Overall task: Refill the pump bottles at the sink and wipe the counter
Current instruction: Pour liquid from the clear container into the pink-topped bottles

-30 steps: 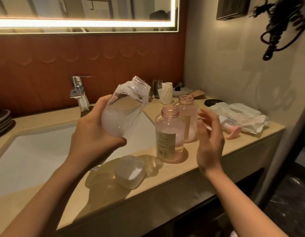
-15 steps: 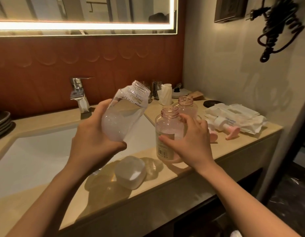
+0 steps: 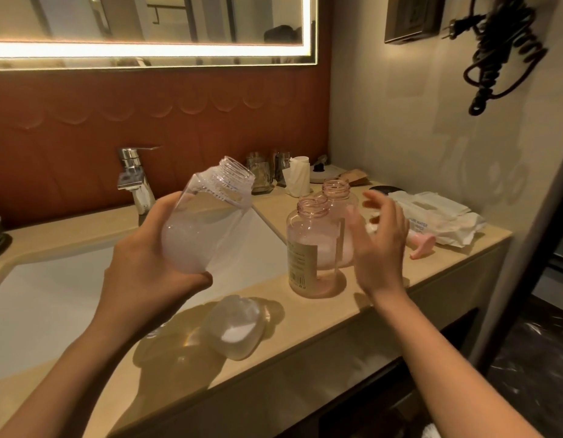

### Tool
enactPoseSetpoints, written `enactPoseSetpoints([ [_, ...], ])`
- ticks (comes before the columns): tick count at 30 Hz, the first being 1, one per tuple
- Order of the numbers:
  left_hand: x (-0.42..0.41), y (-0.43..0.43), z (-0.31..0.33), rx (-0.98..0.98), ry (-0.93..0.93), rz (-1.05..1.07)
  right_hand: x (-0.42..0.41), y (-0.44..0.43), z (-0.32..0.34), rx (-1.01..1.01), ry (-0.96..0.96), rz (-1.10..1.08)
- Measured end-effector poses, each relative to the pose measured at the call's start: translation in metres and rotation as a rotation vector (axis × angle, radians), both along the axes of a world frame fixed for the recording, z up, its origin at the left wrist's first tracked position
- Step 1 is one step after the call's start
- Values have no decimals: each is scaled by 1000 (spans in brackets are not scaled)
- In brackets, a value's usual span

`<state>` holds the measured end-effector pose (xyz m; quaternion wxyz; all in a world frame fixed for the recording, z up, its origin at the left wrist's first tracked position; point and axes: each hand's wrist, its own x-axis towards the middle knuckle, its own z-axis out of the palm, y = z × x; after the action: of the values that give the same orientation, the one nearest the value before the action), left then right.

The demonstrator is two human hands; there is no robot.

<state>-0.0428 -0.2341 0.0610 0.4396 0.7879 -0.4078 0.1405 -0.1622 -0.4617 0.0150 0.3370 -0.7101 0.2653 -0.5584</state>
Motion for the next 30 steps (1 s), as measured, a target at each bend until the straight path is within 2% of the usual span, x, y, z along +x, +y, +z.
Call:
enactPoseSetpoints([
  [2,2,1,-1,7,0,2,-3,-21,17,33,48,71],
  [8,3,5,0,22,4,22,-11,-63,51,163,627,564],
  [11,2,7,0,30,7,33,-4,-71,49,202,714,606],
  [20,-1,13,4,29,15,48,0,-83,39,155,573,548],
  [26,-2,16,8,18,19,55,-21,-75,54,196,164,505],
  [30,-3,19,10,18,-4,69,-42,-61,78,55,70,448],
])
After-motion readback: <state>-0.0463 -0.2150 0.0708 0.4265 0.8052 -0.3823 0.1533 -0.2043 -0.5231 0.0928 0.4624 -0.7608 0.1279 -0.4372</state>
